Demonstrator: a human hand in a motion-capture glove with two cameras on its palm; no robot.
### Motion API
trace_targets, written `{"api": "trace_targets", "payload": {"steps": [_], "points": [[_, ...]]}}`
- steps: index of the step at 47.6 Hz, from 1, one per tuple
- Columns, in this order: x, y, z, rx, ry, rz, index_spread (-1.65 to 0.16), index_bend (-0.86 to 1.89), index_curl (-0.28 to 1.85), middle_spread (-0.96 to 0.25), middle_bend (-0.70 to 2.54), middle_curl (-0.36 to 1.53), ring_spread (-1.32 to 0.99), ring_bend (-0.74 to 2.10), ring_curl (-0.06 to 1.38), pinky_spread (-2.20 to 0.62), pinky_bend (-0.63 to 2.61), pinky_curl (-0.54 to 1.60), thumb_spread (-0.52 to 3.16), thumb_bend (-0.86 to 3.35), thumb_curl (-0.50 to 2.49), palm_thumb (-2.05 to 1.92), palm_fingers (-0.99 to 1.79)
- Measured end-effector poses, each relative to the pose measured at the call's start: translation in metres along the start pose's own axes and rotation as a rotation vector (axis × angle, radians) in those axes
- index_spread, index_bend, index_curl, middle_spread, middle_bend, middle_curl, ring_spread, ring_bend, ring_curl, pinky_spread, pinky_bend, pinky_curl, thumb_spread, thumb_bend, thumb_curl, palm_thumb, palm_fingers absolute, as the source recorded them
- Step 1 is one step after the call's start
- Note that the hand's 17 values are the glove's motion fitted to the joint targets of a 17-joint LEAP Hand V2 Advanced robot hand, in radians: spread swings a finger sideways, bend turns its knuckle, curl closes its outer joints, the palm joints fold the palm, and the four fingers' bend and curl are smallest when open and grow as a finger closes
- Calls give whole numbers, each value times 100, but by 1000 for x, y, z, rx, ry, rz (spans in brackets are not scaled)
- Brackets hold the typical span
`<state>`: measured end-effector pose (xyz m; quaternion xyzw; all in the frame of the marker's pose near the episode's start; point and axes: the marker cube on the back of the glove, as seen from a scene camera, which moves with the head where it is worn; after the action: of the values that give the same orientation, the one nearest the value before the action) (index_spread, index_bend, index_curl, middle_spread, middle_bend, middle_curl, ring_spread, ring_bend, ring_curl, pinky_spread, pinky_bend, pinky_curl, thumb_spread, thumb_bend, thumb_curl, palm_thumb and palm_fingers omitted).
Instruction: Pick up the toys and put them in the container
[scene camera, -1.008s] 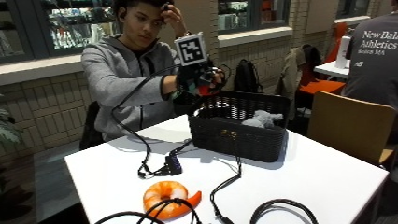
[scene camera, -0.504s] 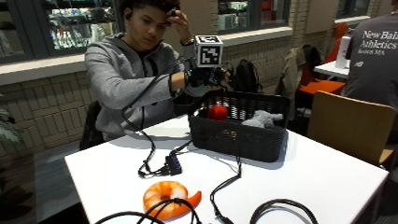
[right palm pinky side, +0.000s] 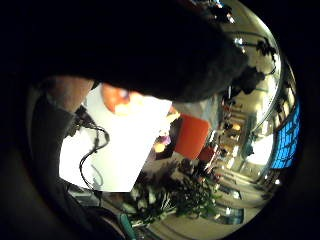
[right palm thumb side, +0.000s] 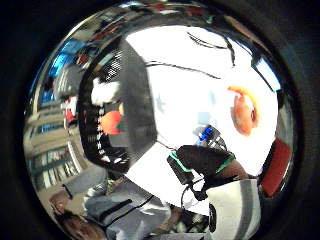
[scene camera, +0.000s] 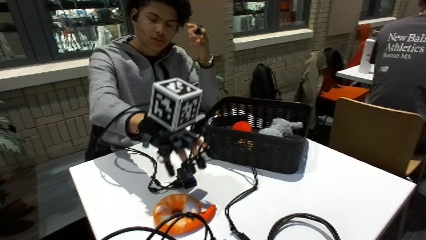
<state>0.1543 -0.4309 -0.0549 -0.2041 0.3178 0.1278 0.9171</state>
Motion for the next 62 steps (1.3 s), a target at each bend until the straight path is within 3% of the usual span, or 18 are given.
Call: {"api": "trace_targets", "payload": {"steps": [8,14,23,31,44,51,57,62], "points": [[24,3,86,-163,-129,120,-30,4,43,0,15,65,-9,48,42,1,117,40,121,-3,42,8,-21],[34,-4,124,-184,-201,138,-28,2,33,3,9,56,-6,34,39,3,124,41,118,-3,41,7,-37],[28,-16,141,-129,-191,141,-28,5,25,5,7,44,-4,26,36,4,121,40,116,-3,38,3,-35],[24,-21,153,-81,-198,168,-29,2,18,5,8,35,-3,44,40,-2,135,42,125,0,37,7,-15],[21,-27,149,-33,-181,276,-32,5,12,-1,40,43,-13,83,51,-18,135,42,168,16,34,19,25],[18,-18,133,67,-52,259,-32,7,9,-8,60,53,-22,108,60,-25,143,46,170,32,38,33,43],[4,-6,87,179,-122,208,-32,16,12,-15,71,61,-29,118,65,-30,146,49,158,41,49,53,51],[-25,-2,28,266,-192,49,-32,20,15,-20,77,67,-32,121,67,-32,146,50,153,42,56,60,51]]}}
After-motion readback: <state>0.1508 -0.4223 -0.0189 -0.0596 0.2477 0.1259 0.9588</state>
